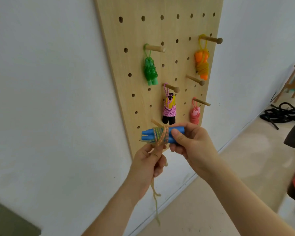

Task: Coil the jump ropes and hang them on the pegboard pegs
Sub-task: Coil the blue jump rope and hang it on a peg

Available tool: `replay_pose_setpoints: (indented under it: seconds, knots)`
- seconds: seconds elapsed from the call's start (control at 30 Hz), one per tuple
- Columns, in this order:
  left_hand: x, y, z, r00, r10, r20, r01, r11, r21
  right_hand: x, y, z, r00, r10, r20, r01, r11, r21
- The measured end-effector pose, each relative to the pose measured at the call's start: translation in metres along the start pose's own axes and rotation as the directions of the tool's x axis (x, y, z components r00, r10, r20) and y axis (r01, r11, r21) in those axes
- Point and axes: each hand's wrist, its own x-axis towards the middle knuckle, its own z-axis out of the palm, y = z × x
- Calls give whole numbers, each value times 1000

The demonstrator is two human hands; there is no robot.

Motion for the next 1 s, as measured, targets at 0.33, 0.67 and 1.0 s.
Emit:
replay_pose_setpoints:
  seconds: [0.33, 0.67, 1.0]
  knots:
    - [-16, -4, -5, 908, 365, 204, -252, 89, 964, 2, 18, 3, 953, -232, -195, 118, 876, -467]
    - [-18, 6, -8, 794, 439, 421, -266, -371, 890, 1, 22, 4, 930, -354, -101, 200, 716, -669]
    - [-4, 34, -32, 630, 517, 580, -470, -340, 814, 1, 11, 4, 971, -149, 184, 236, 520, -821]
